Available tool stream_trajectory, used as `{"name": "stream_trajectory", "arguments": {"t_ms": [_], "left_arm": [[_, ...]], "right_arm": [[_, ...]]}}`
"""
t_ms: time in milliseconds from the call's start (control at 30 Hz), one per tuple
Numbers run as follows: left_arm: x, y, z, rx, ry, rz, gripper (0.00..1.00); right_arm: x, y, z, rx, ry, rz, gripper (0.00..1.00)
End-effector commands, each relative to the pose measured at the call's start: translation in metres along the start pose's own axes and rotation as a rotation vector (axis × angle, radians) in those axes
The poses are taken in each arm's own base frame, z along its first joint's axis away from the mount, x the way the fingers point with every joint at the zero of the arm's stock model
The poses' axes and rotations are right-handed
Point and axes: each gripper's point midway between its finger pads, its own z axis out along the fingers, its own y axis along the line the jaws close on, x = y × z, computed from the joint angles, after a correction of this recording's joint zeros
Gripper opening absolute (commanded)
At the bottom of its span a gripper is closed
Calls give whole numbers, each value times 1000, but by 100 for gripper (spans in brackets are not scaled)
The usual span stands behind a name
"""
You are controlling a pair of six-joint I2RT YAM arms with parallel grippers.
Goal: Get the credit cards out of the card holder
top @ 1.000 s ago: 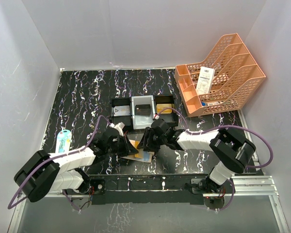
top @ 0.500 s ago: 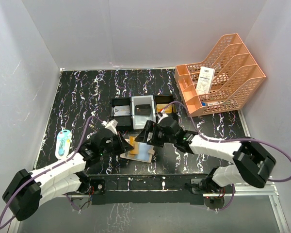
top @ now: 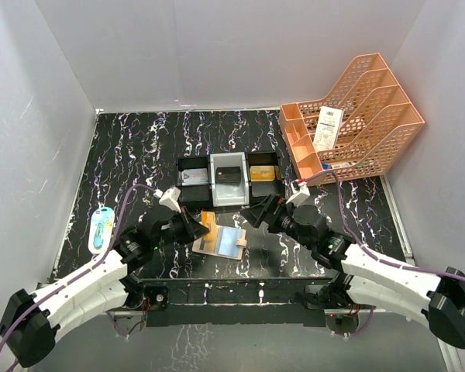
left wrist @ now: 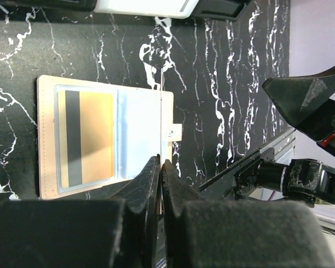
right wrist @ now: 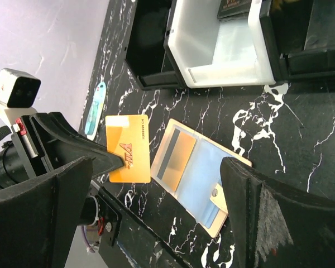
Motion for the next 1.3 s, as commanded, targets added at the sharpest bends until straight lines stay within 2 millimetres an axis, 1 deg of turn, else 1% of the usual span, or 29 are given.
{"name": "stream_trajectory", "arguments": {"t_ms": [0, 67, 167, 300, 400, 500, 600, 733, 800, 933, 1033, 1267], "left_arm": [[-23, -25, -11, 61, -66, 26, 0], [-27, -29, -14, 72, -74, 30, 0], [-29, -28, -17, 79, -58, 11, 0], [-27, -27, -19, 168, -4, -58, 0], [-28, -30, -23, 258, 11, -90, 0], [-26, -42, -29, 349, 33, -70, 0], [-26, -57, -34, 437, 44, -52, 0], [-27, -68, -37, 509, 46, -50, 0], [-27, -72, -38, 534, 46, -51, 0], [-25, -72, -39, 541, 52, -54, 0], [-26, -76, -42, 567, 47, -46, 0], [-25, -88, -48, 654, 69, -58, 0]], "right_arm": [[-27, 8, -8, -26, -122, 22, 98], [-26, 9, -10, -39, -114, 32, 98], [-23, 15, -11, -79, -79, 29, 98], [-15, 25, -8, -156, -5, 26, 98], [-8, 39, -7, -250, 60, 33, 98], [-2, 63, -8, -369, 137, 20, 97], [4, 81, -6, -443, 212, 7, 92], [10, 94, -1, -502, 282, 15, 82], [12, 98, 0, -528, 300, 31, 77], [15, 107, -3, -587, 325, 54, 69], [16, 109, -3, -601, 341, 62, 62], [15, 114, -3, -631, 348, 114, 50]]}}
